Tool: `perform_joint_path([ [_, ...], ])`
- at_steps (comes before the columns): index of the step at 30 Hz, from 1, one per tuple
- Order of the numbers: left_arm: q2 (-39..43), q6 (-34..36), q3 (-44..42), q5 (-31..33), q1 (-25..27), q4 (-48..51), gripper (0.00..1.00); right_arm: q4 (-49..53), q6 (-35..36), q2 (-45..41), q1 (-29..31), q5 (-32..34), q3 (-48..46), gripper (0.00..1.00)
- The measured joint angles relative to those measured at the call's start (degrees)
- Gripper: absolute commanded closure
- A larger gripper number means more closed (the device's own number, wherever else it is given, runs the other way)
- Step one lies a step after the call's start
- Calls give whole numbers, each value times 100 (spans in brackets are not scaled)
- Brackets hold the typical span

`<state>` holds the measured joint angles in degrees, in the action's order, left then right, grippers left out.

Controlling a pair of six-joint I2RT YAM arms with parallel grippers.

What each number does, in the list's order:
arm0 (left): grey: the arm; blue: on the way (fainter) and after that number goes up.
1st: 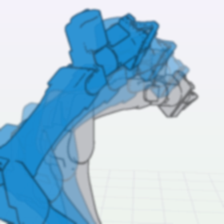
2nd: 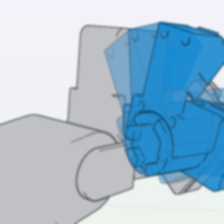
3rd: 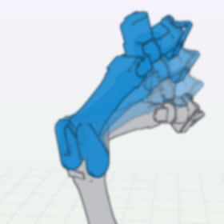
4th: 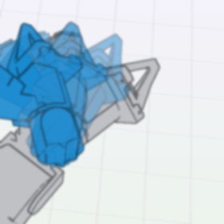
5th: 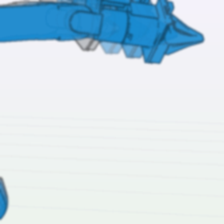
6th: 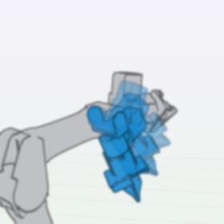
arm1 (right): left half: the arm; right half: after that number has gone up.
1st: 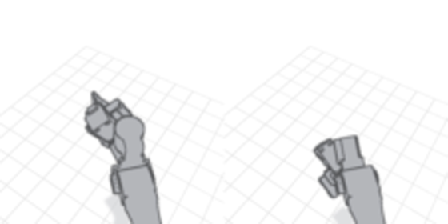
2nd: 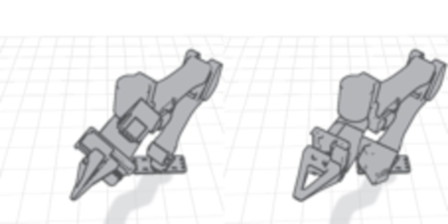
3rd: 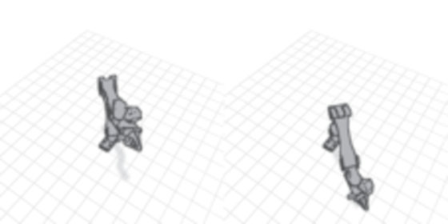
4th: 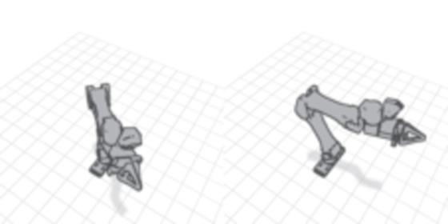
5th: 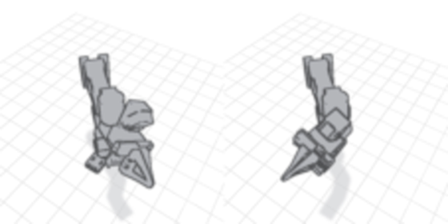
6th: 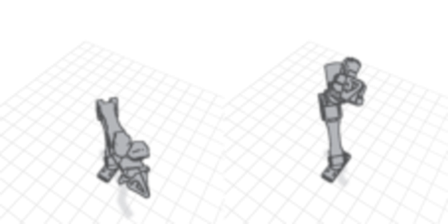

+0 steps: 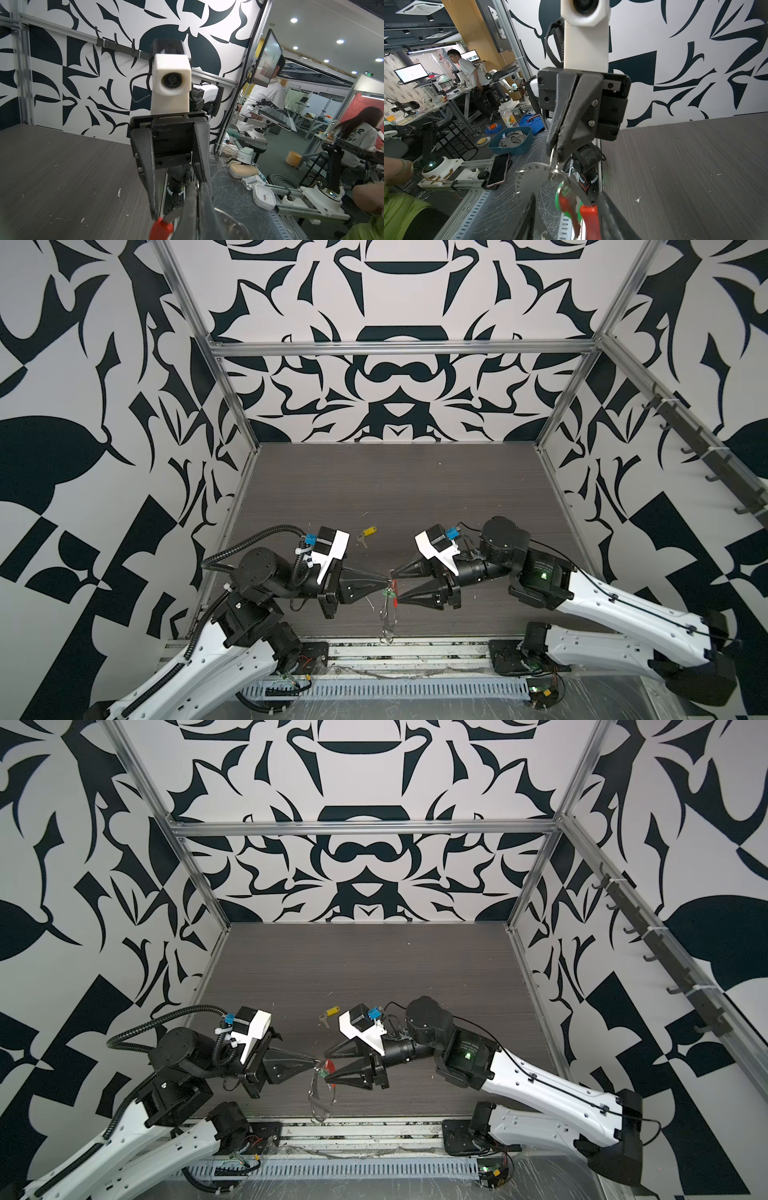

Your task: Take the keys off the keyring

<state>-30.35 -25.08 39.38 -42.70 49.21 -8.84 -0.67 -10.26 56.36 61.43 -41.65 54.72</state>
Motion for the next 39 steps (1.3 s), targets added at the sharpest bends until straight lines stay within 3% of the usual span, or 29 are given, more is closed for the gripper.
perform_joint_path([
  [8,-79,-42,-42,-35,-2,-42,100,90,140,94,63,55,35,49],
  [22,-122,-55,-66,35,0,-76,100,188,260,197,101,79,42,60],
  [33,-96,-52,-116,133,-2,-81,100,387,345,-170,109,638,39,53],
  [39,-85,-48,-197,195,0,-74,100,391,398,-289,129,691,39,60],
])
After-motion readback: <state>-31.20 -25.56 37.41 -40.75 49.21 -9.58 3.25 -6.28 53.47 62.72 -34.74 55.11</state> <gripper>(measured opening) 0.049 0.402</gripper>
